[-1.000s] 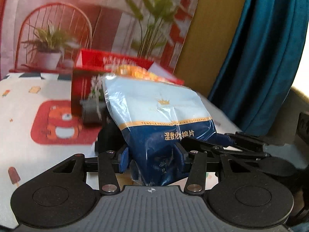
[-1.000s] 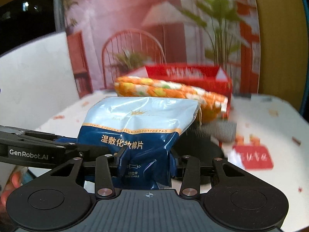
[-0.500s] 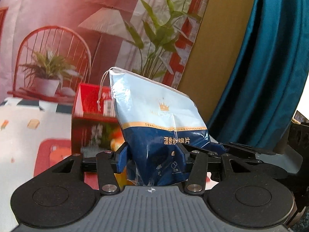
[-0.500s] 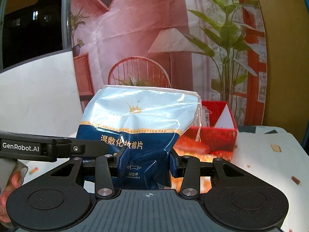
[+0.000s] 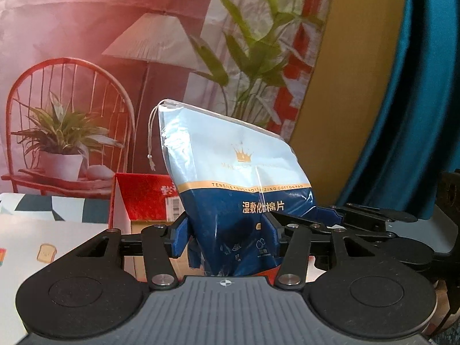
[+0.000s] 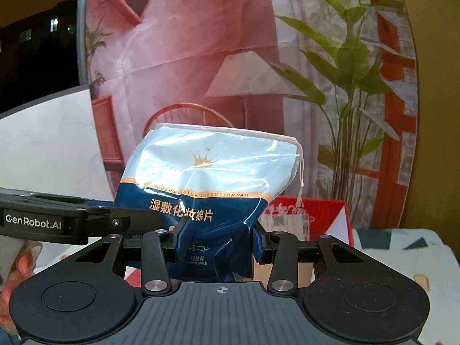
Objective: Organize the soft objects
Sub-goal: 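Carry the bag into the red strawberry box and open both grippers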
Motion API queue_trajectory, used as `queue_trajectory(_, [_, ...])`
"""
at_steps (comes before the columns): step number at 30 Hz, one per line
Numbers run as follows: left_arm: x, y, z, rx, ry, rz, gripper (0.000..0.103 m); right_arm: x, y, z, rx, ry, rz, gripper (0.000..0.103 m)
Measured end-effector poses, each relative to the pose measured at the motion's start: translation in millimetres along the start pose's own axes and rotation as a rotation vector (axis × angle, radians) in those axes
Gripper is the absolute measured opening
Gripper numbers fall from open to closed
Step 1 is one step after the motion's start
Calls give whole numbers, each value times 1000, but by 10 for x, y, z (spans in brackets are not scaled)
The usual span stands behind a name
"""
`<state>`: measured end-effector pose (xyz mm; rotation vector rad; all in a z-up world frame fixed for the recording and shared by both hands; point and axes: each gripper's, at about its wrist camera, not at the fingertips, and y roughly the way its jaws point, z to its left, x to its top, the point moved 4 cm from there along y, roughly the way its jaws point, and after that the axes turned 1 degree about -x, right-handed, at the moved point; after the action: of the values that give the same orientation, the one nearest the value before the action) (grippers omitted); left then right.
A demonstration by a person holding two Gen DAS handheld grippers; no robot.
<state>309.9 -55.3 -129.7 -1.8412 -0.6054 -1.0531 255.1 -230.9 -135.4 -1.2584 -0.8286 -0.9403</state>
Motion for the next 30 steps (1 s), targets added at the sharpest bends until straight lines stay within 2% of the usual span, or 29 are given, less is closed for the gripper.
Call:
queue_trajectory(8, [129, 697, 374, 42, -63, 115, 54, 119, 799, -240, -9, 60, 118, 39])
queue_trajectory(13, [-34, 1089, 574, 36, -109, 232, 54, -50, 1242, -400, -23, 109, 240, 39])
queue_trajectory(17, [-229, 1327, 659, 35, -108, 334, 53, -267, 1510, -518, -28, 148, 365, 39])
queue_trajectory(24, [-430, 1492, 699, 19, -95, 426, 53, -578, 1690, -607, -61, 205, 521, 38])
queue_trajectory(30, [-550, 1491, 722, 34, -85, 476, 53, -701, 1734, -578, -65, 241, 589, 38])
